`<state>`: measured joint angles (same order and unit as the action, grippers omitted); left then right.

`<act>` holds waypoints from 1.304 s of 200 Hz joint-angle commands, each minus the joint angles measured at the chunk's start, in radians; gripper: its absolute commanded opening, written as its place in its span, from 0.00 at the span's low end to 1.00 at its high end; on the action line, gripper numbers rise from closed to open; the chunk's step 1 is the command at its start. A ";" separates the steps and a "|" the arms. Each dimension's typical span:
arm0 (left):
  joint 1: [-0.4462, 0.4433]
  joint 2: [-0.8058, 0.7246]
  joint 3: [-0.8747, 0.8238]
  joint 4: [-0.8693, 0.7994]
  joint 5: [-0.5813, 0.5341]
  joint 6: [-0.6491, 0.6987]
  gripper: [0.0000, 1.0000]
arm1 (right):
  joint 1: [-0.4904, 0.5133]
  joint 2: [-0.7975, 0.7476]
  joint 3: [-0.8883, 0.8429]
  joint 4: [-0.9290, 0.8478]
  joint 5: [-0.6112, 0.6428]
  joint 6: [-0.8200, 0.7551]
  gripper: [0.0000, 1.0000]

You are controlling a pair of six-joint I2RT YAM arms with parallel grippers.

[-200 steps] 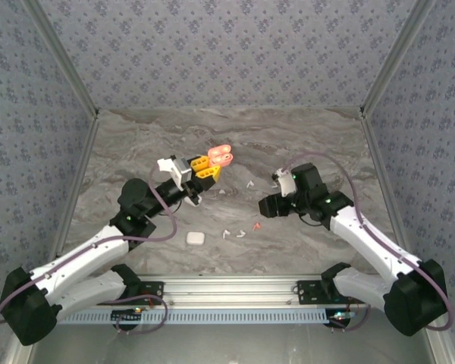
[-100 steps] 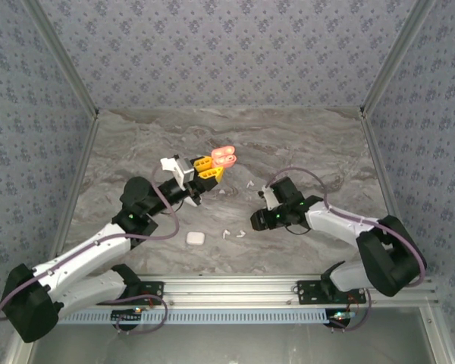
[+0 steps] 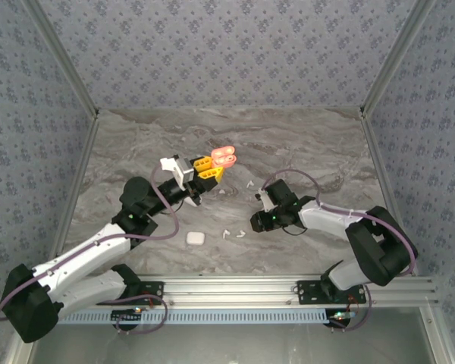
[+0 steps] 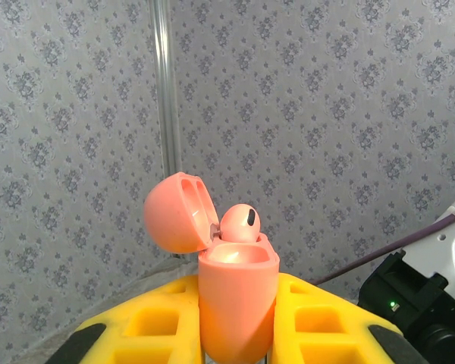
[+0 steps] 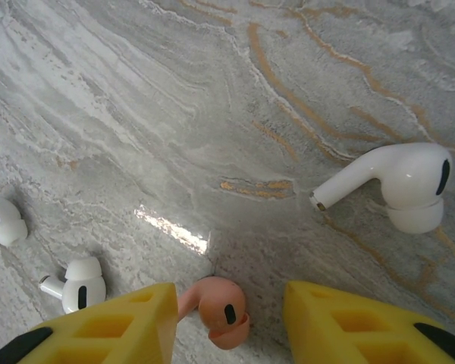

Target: Insert wireless bluetooth earbuds into charging case

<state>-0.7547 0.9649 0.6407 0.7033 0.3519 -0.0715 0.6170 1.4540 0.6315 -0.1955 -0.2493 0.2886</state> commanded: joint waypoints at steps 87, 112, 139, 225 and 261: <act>-0.005 -0.041 0.030 -0.001 -0.003 0.002 0.00 | 0.111 0.077 0.037 -0.042 0.097 -0.012 0.29; -0.006 -0.041 0.031 -0.010 -0.005 0.004 0.00 | 0.113 0.064 0.036 -0.037 0.094 -0.013 0.22; -0.006 -0.044 0.027 -0.023 -0.010 0.002 0.00 | 0.111 0.009 0.042 -0.064 0.134 -0.030 0.21; -0.006 -0.009 -0.002 -0.019 -0.018 -0.060 0.00 | 0.078 -0.476 0.124 -0.118 0.298 -0.238 0.22; -0.005 0.051 0.019 -0.003 0.017 -0.100 0.00 | 0.079 -0.579 0.253 -0.092 0.344 -0.434 0.22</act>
<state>-0.7547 0.9855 0.6395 0.6556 0.3447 -0.1280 0.6979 0.9176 0.7876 -0.3054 0.0357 0.0303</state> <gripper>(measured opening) 0.190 0.221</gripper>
